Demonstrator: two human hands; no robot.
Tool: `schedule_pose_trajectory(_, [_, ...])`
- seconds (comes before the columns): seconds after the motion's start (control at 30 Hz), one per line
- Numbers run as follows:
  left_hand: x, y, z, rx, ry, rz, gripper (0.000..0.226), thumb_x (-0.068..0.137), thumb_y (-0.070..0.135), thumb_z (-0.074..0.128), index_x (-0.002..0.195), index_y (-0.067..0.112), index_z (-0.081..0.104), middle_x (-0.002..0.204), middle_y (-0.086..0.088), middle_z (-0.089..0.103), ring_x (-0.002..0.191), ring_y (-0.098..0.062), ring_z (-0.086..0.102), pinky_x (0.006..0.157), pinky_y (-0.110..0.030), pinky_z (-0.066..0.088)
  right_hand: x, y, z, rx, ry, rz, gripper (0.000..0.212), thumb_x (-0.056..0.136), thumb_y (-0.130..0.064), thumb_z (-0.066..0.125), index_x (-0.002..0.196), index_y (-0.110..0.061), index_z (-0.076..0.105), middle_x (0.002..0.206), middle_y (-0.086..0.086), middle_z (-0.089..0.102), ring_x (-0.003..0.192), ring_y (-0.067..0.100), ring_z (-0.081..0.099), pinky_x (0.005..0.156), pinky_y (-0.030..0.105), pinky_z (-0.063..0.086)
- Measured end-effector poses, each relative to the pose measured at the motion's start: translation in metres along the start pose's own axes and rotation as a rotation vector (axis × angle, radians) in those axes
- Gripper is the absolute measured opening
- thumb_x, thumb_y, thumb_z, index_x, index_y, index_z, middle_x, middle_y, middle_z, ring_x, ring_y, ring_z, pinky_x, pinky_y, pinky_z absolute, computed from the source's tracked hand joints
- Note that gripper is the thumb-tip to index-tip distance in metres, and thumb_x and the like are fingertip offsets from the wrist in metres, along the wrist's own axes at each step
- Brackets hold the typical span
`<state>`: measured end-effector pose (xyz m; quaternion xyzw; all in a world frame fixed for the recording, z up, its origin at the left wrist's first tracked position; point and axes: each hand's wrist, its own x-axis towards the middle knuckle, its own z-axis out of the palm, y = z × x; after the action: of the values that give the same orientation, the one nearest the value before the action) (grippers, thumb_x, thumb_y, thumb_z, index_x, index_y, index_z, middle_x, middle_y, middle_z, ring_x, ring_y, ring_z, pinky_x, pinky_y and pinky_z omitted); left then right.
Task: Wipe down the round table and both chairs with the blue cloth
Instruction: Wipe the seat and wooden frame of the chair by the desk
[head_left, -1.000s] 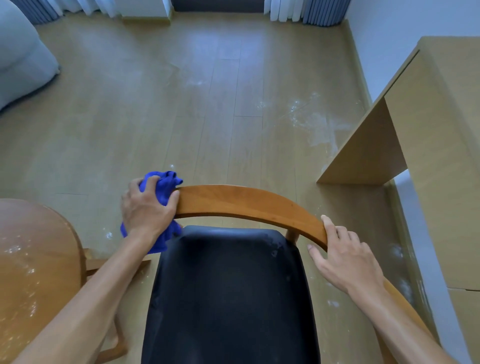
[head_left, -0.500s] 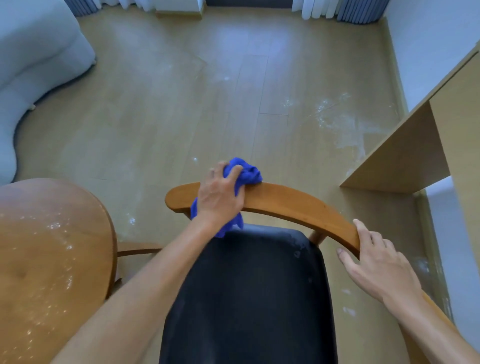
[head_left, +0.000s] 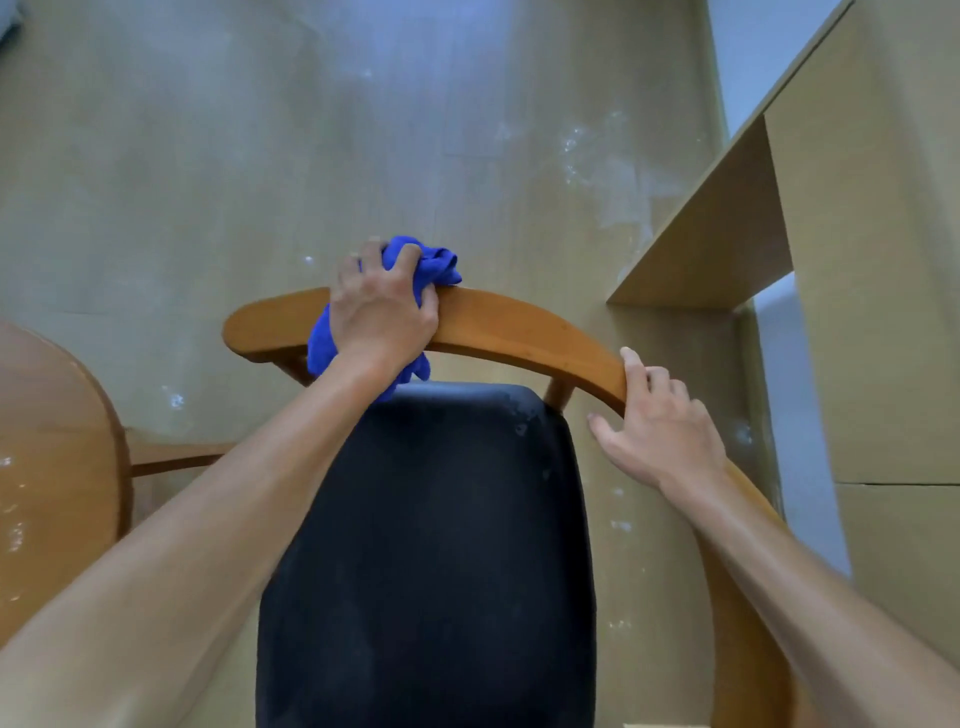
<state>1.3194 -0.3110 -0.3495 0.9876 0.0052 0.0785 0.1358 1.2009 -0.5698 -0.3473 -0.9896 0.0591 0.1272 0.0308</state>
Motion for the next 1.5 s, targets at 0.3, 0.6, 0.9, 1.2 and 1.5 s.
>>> schedule_pose_trajectory(0.3, [-0.052,0.136,0.03,-0.088,-0.16,0.593,0.032,0.083,0.032,0.058,0.107,0.011,0.065,0.115,-0.016,0.061,0.093,-0.037,0.057,0.079,-0.044,0.045,-0.001,0.0,-0.001,0.018,-0.047,0.057,0.047,0.079,-0.039,0.05,0.116,-0.012,0.04,0.113,0.004,0.053,0.103,0.027,0.051,0.075,0.038,0.041])
schedule_pose_trajectory(0.6, [0.004,-0.065,-0.021,-0.06,-0.092,-0.02,0.036,0.089,0.037,0.055,0.123,0.027,0.049,0.13,-0.011,0.049,0.108,-0.044,0.054,0.084,-0.052,0.047,-0.001,0.0,-0.003,0.043,-0.024,0.023,0.057,0.08,-0.04,0.045,0.129,-0.012,0.035,0.117,0.004,0.051,0.101,0.024,0.051,0.083,0.037,0.046])
schedule_pose_trajectory(0.9, [-0.009,0.023,0.0,-0.019,-0.009,0.025,0.032,0.088,0.026,0.057,0.117,0.012,0.058,0.125,-0.018,0.053,0.107,-0.042,0.05,0.091,-0.049,0.041,0.004,0.005,-0.004,0.205,-0.132,0.051,0.072,0.081,-0.043,0.04,0.144,-0.013,0.022,0.133,0.009,0.046,0.115,0.028,0.046,0.091,0.042,0.041])
schedule_pose_trajectory(1.2, [-0.1,0.196,0.031,-0.137,-0.225,0.573,0.027,0.083,0.031,0.054,0.097,0.01,0.066,0.113,-0.01,0.063,0.095,-0.034,0.056,0.086,-0.043,0.043,-0.077,0.047,-0.021,0.266,0.146,0.15,0.055,0.093,-0.038,0.043,0.142,-0.014,0.035,0.14,0.001,0.047,0.13,0.018,0.04,0.106,0.034,0.03])
schedule_pose_trajectory(1.5, [-0.113,0.203,0.027,-0.232,-0.347,0.769,0.031,0.089,0.037,0.05,0.111,0.018,0.064,0.118,-0.001,0.059,0.103,-0.024,0.055,0.092,-0.035,0.043,-0.215,0.046,0.03,0.541,0.322,0.652,0.065,0.071,-0.041,0.077,0.123,-0.022,0.043,0.109,0.003,0.06,0.082,0.017,0.062,0.06,0.023,0.047])
